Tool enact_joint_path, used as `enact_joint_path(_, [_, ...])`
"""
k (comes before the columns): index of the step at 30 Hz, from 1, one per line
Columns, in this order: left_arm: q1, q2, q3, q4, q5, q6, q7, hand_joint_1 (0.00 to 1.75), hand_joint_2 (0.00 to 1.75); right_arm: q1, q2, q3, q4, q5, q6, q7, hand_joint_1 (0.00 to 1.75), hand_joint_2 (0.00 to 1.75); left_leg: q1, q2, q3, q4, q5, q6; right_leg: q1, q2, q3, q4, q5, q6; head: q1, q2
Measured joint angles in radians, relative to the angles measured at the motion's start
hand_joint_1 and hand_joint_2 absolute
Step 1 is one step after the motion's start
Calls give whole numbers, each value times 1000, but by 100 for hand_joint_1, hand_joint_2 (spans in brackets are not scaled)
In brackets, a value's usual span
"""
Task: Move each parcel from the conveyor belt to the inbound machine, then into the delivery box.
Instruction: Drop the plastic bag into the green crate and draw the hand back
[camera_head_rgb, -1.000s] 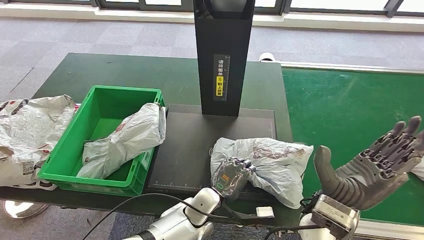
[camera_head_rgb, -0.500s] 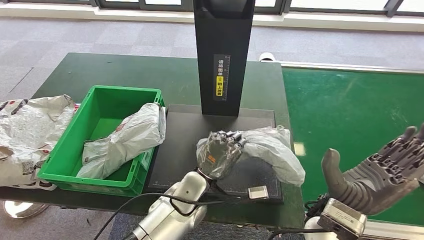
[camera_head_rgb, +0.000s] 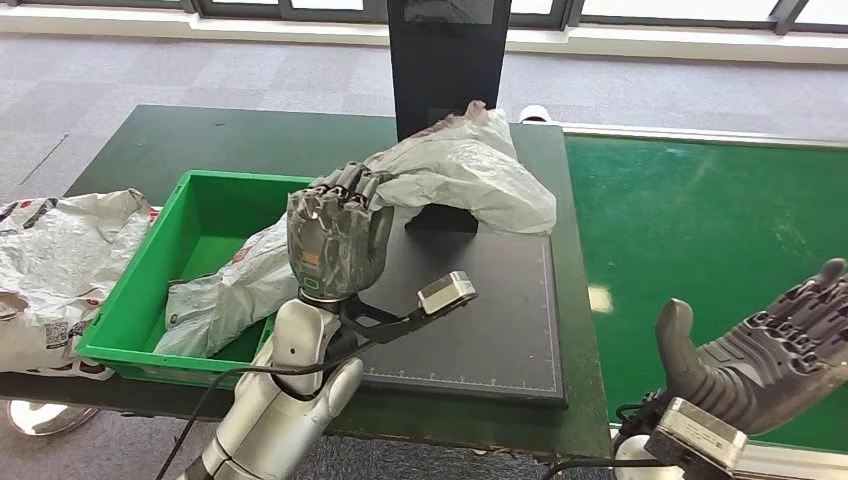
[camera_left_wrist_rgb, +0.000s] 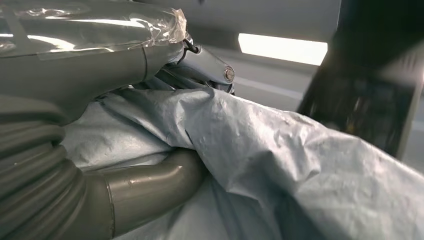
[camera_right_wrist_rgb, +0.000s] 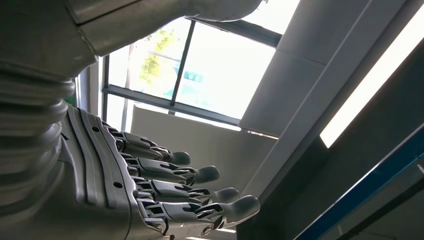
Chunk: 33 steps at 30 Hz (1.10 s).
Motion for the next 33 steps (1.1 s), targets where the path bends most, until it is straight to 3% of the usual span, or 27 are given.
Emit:
enact_joint_path(7, [17,10,82,-107,0,0,-65,175,175,4,0,-10,-11,1,0,0,0,175,0,0,0,0,0,0,0,0,0,0,0,0,0,0])
enact_joint_path(10, [25,3,158,-103,5,0,-94,175,175,9,1,-13,-20,2,0,0,0,175,0,0,0,0,0,0,0,0,0,0,0,0,0,0])
enact_joint_path(13, [33,-10,303,-64,41,0,-191,175,175,22,1,-15,-31,2,0,0,0,175,0,1,0,0,0,0,0,0,0,0,0,0,0,0])
enact_joint_path(16, [36,-50,526,-14,99,0,-382,175,175,33,2,-19,-39,-2,0,0,0,175,0,2,0,0,0,-1,1,1,-1,0,0,-1,0,0])
enact_joint_path(18, [34,-77,666,18,120,0,-447,175,175,38,2,-22,-43,-4,0,0,0,175,0,2,1,0,1,-1,1,2,-1,0,0,-1,0,0])
enact_joint_path(21, [34,-101,809,52,125,0,-442,175,175,41,2,-28,-45,-4,0,0,0,175,1,2,0,0,1,-1,1,2,-2,0,0,-1,0,0])
enact_joint_path(24, [34,-117,897,75,118,0,-420,175,175,42,2,-33,-45,-2,0,0,0,175,1,1,-1,0,1,-1,1,1,-2,0,0,-1,0,0])
enact_joint_path(33, [34,-134,996,114,115,0,-402,175,175,47,3,-37,-45,-2,0,0,0,175,0,1,-1,0,0,0,0,1,-2,0,0,-1,0,0])
